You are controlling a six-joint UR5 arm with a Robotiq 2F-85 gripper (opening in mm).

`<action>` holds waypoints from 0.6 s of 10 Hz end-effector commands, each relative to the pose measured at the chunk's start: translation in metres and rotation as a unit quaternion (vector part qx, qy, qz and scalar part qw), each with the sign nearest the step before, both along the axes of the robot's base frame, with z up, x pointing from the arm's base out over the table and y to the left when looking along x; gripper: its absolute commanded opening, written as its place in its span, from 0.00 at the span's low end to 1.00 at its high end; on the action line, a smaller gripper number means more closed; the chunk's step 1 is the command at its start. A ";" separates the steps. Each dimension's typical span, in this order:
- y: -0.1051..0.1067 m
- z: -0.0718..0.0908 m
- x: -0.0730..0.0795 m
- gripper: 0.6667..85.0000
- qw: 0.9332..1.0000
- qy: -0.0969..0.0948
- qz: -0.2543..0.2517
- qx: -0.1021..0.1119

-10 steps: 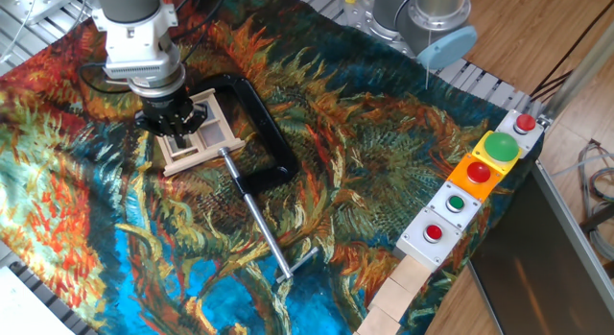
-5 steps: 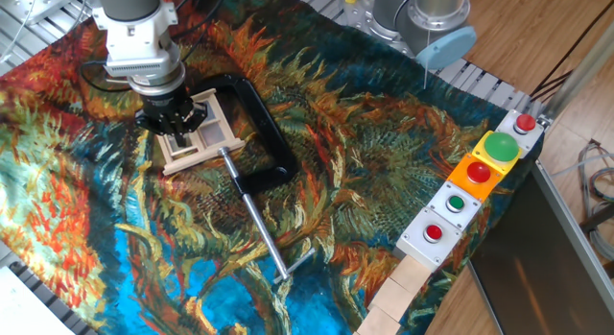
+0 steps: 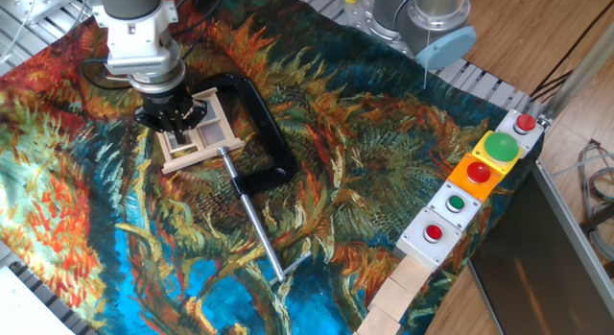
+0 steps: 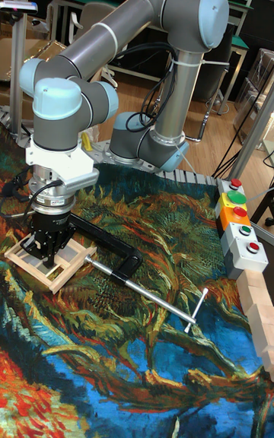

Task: Open a sliding window

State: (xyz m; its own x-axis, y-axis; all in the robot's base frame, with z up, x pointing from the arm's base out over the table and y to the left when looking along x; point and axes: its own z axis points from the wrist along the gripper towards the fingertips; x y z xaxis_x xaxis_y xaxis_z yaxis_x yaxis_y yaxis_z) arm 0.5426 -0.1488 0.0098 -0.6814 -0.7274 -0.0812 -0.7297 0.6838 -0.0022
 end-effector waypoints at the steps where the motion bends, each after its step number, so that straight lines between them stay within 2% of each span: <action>1: -0.005 0.000 -0.003 0.01 1.000 -0.001 0.000 0.002; 6: -0.015 0.004 -0.014 0.01 1.000 0.008 0.001 -0.011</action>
